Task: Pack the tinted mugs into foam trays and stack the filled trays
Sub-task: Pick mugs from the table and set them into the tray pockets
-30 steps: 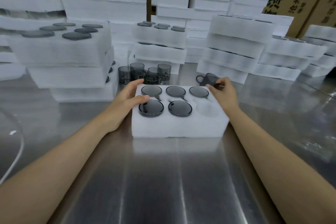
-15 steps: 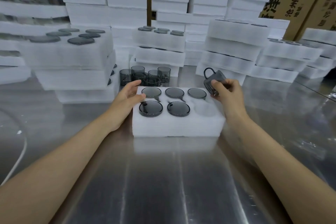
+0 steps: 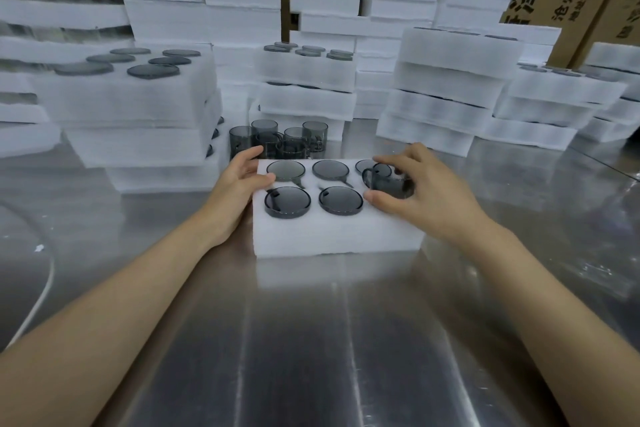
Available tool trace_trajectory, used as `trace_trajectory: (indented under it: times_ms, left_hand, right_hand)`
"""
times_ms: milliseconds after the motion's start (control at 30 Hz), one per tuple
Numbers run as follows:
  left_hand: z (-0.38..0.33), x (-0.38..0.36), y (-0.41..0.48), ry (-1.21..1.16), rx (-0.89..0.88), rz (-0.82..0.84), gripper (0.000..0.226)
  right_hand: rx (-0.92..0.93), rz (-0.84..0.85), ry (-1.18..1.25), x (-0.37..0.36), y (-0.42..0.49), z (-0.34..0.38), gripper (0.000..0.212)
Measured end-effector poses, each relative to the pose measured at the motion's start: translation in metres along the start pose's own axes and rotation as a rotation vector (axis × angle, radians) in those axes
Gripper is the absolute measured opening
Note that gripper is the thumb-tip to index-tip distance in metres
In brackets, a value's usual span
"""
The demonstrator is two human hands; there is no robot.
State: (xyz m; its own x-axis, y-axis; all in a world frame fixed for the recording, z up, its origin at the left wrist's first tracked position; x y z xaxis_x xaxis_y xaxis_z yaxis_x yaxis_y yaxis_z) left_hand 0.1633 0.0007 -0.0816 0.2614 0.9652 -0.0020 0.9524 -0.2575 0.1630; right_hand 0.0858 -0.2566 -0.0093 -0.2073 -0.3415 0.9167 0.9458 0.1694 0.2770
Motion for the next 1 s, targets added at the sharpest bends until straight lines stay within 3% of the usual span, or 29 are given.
trace_trajectory:
  times_ms: [167, 300, 467, 700, 867, 1000]
  left_hand:
    - [-0.001, -0.001, -0.001, 0.022, 0.001, -0.005, 0.047]
    - [-0.001, -0.002, -0.001, 0.04, 0.004, 0.01, 0.047]
    - [-0.003, -0.003, -0.004, 0.024, 0.003, 0.028, 0.053]
    - [0.001, -0.003, -0.001, 0.055, -0.015, 0.016, 0.042]
    - [-0.004, -0.005, -0.004, 0.056, -0.018, 0.02, 0.047]
    - [-0.004, -0.005, -0.004, -0.001, -0.012, 0.036, 0.049]
  right_hand:
    - [0.045, 0.102, -0.073, -0.002, 0.002, -0.004, 0.062]
    - [0.248, 0.06, -0.045, -0.003, -0.003, 0.013, 0.064]
    - [0.303, 0.246, 0.012, -0.018, -0.003, 0.013, 0.07]
    - [0.289, 0.468, -0.139, -0.038, -0.013, 0.005, 0.088]
    - [0.281, 0.375, -0.192, -0.037, -0.01, 0.007, 0.092]
    - [0.32, 0.242, -0.071, -0.029, -0.015, 0.011, 0.078]
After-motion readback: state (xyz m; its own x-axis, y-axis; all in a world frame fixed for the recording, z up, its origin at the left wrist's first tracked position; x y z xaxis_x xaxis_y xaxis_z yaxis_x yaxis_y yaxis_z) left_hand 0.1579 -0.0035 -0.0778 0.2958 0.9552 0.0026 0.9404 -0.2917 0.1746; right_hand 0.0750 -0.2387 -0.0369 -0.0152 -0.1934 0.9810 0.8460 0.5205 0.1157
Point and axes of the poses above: each hand's wrist, its own y-axis towards the middle knuckle, its own x-axis out of the back of the hand, z = x × y, the point moved 8 cm from there along y, towards the middle knuckle, and after that the axes turned 10 degrees about z, right-handed, at the moved point
